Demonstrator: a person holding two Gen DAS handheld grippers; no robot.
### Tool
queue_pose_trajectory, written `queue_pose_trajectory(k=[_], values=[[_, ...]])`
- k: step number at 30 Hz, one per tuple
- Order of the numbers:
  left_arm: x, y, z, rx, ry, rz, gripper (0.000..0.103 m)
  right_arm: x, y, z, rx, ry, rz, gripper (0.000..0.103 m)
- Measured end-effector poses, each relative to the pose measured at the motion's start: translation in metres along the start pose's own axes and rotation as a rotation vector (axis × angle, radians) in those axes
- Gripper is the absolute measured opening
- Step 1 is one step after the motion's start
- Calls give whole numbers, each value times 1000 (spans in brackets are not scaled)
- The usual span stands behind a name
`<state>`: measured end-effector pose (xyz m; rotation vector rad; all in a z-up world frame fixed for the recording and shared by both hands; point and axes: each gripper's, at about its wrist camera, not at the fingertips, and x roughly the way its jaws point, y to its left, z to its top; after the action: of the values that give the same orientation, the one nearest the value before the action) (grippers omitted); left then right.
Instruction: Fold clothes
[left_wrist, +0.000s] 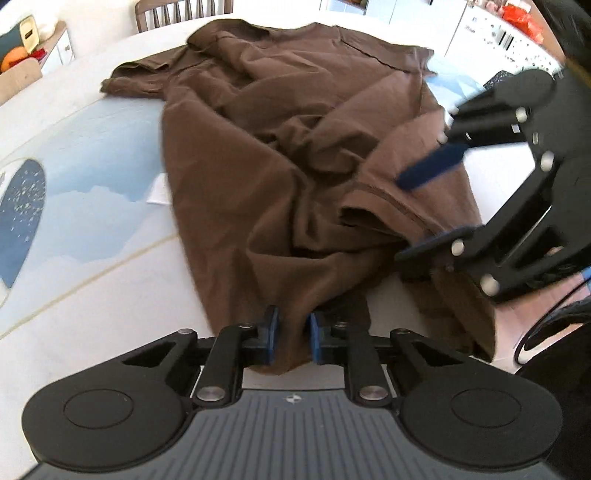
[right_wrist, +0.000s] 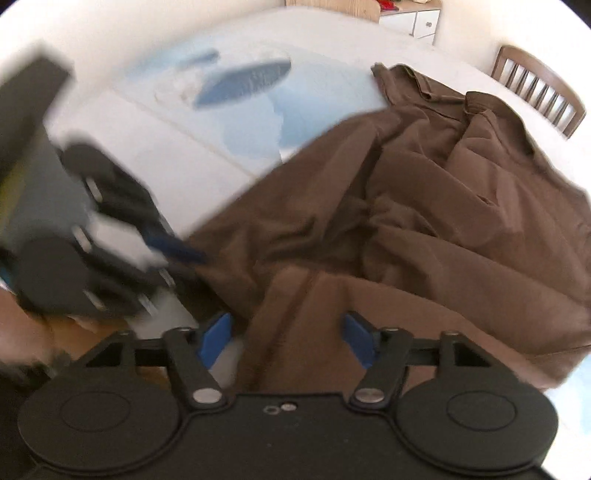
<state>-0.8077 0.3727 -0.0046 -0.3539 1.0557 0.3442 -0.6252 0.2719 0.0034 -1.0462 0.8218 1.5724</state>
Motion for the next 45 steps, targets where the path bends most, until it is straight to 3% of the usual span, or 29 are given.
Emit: queue_pose_trajectory(k=[2, 5, 7, 18, 21, 24, 26, 28, 30, 32, 36, 39, 43, 45], values=[[-2, 15, 1, 13, 0, -22, 13, 5, 1, -6, -1, 18, -85, 103], [-4, 31, 4, 50, -2, -47, 10, -14, -25, -25, 166, -2, -105, 103], [-2, 36, 8, 70, -3, -68, 10, -38, -51, -47, 310, -26, -174, 103], [8, 42, 23, 141, 7, -184, 9, -66, -118, -153, 682, 57, -352, 103], [6, 41, 22, 174, 66, -262, 9, -73, -137, -182, 784, 81, -400, 103], [1, 43, 16, 197, 110, -284, 10, -81, -155, -211, 885, 104, -449, 103], [-5, 49, 16, 192, 102, -261, 13, -90, -162, -219, 915, 94, -441, 103], [-12, 58, 23, 171, 84, -237, 23, -101, -161, -216, 904, 54, -415, 103], [-19, 68, 34, 145, 56, -206, 61, -111, -166, -199, 853, 24, -436, 103], [-25, 78, 50, 124, 9, -158, 75, -116, -175, -183, 803, 6, -464, 103], [-23, 92, 98, 114, -58, -57, 75, -113, -215, -156, 737, -19, -475, 103], [-12, 99, 143, 133, -109, 71, 75, -105, -255, -139, 686, -36, -470, 103], [14, 93, 196, 255, -166, 257, 75, -92, -307, -116, 622, -59, -446, 103], [32, 93, 220, 286, -167, 300, 75, -82, -332, -107, 599, -72, -408, 103]])
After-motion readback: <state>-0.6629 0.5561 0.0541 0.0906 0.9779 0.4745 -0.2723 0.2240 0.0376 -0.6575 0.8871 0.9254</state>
